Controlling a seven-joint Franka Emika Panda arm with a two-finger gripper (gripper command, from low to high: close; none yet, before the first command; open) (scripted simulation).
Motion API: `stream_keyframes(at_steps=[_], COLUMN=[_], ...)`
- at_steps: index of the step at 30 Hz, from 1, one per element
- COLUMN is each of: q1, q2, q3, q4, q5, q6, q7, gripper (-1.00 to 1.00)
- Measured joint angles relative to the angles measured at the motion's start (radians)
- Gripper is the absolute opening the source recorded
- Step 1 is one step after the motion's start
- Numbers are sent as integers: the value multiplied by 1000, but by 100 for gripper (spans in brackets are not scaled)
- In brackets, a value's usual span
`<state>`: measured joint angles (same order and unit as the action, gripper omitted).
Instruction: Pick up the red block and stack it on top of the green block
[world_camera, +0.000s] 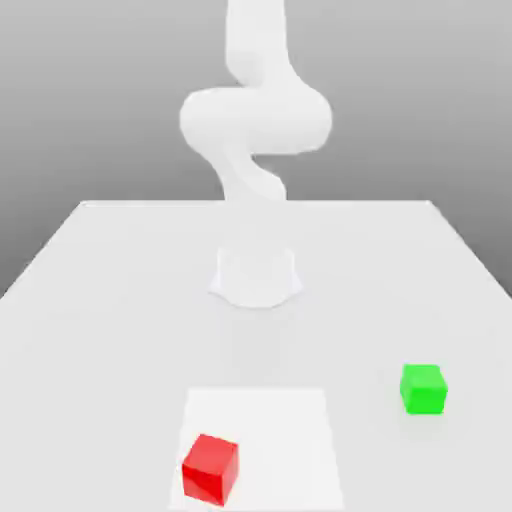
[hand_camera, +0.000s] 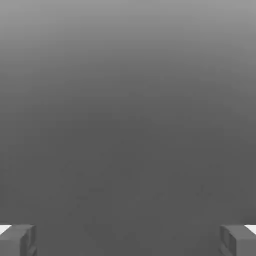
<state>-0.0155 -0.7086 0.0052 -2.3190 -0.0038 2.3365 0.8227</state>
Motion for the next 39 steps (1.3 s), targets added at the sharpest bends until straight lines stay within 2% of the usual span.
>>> stream_keyframes(at_steps=[16, 23, 29, 30, 36, 39], q1=[-70, -91, -97, -97, -98, -99], q2=[586, 840, 1057, 1078, 1088, 1020], q3=[1, -6, -4, -4, -4, -2], q4=[-122, -175, -162, -159, -157, -168], q5=[-24, -5, 3, 3, 1, 1], q6=[234, 336, 493, 511, 520, 463], q7=[146, 187, 194, 194, 196, 196], gripper=[0, 0, 0, -100, -100, -100])
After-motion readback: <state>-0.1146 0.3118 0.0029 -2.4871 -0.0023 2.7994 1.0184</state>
